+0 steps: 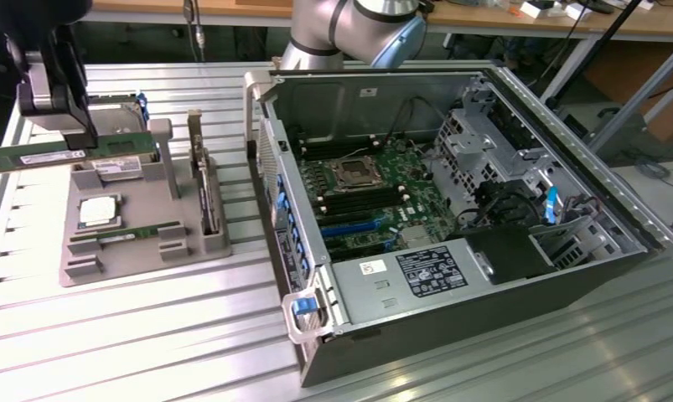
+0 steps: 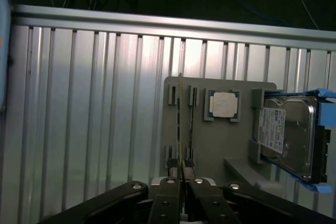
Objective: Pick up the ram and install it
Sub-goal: 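Pick up the ram and move it above insertion slot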
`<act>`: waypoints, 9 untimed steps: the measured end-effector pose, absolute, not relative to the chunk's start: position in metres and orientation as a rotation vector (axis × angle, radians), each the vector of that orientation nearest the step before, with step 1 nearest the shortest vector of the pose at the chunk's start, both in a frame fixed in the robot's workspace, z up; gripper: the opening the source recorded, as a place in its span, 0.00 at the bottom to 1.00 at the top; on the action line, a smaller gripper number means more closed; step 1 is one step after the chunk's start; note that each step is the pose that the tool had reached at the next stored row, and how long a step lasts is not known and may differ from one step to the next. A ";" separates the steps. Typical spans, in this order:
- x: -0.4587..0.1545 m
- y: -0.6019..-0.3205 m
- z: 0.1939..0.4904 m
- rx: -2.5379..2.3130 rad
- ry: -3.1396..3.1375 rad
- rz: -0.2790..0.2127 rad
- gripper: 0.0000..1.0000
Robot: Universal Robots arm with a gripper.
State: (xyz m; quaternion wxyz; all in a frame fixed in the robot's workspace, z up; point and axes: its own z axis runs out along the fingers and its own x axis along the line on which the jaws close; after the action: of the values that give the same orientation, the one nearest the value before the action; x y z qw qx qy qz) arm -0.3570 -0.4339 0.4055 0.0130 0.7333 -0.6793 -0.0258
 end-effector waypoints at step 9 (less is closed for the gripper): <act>-0.357 -0.434 0.412 2.285 -2.117 -0.080 0.13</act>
State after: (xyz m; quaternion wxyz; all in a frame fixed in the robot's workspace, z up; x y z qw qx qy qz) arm -0.3570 -0.4339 0.4119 0.0130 0.7333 -0.6793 -0.0258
